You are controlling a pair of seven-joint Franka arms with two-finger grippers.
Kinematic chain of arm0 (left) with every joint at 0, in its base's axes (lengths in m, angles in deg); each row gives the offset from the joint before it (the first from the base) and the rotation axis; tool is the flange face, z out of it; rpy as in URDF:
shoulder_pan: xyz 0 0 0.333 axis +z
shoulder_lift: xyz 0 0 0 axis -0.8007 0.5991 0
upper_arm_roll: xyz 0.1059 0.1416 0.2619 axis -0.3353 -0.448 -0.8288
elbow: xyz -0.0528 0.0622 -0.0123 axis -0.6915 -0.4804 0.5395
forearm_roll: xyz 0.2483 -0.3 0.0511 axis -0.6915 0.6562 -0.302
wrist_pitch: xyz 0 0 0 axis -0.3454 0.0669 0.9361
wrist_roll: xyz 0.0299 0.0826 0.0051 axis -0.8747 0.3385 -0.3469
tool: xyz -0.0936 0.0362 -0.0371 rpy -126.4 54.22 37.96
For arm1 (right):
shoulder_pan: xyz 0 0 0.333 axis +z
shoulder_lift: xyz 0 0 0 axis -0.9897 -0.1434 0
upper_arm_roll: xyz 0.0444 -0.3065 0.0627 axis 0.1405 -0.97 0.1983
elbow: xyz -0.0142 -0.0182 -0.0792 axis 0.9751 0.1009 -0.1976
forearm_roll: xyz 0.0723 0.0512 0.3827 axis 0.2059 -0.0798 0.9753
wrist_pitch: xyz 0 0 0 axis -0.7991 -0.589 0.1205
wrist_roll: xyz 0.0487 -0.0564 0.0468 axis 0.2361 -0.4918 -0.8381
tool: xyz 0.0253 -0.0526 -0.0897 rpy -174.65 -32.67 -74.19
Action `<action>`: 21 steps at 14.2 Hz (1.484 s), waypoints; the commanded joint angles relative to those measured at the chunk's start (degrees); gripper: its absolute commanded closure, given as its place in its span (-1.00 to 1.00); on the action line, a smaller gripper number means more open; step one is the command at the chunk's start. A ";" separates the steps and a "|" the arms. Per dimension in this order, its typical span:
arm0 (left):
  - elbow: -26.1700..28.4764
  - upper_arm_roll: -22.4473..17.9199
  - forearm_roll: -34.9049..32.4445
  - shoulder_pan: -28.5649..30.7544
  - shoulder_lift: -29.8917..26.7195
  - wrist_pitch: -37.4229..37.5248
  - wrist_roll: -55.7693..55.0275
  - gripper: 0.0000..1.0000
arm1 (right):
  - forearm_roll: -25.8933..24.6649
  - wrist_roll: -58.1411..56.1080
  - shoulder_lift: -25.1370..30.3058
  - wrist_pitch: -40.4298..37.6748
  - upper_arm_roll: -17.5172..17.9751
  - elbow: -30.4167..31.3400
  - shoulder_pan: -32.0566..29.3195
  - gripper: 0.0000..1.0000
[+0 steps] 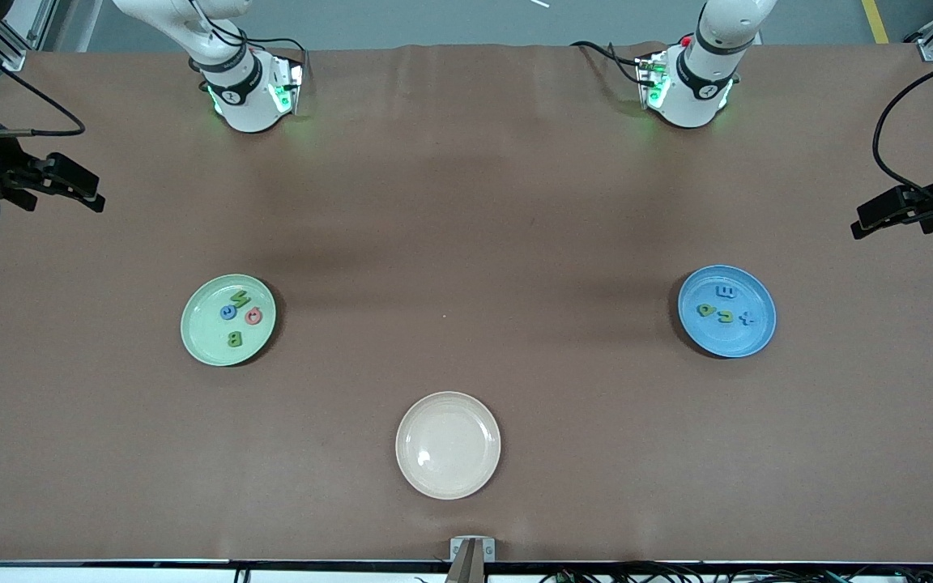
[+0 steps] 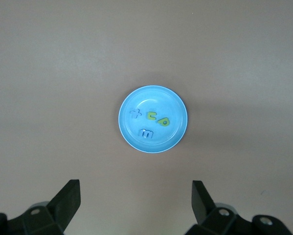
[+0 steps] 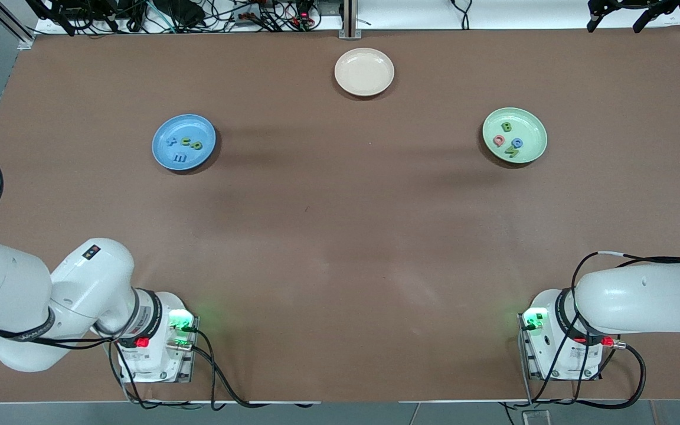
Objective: Sort upper and lower case letters into plates
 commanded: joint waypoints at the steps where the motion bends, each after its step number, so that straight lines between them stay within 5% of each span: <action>1: -1.95 0.38 -1.24 -0.19 0.49 0.18 0.81 -1.00 | -0.69 0.48 1.63 0.50 -0.15 1.58 0.64 -1.00; 11: -2.74 -1.72 -1.24 -4.21 0.49 0.27 0.55 -1.00 | -0.16 0.57 1.54 1.37 -0.15 1.50 0.73 -1.00; 12: -2.83 -5.39 -1.24 -8.32 0.23 0.36 0.29 -1.00 | -0.16 0.57 1.45 1.46 -0.15 1.58 0.73 -1.00; 16: -2.83 -36.90 -1.24 -40.55 -0.12 0.89 0.02 -1.00 | -0.07 0.57 1.45 1.81 -0.15 1.50 0.64 -1.00; 17: -2.83 -42.02 -1.24 -45.93 -0.12 0.89 0.02 -1.00 | -0.07 0.57 1.45 1.82 -0.15 1.50 0.73 -1.00; 19: -2.83 -49.08 -1.24 -52.81 -0.21 0.97 0.11 -1.00 | -0.07 0.57 1.45 1.73 -0.15 1.50 0.81 -1.00; 21: -2.92 -50.33 -1.16 -54.15 -0.12 0.97 0.11 -1.00 | -0.07 0.57 1.45 1.47 -0.07 1.58 0.81 -1.00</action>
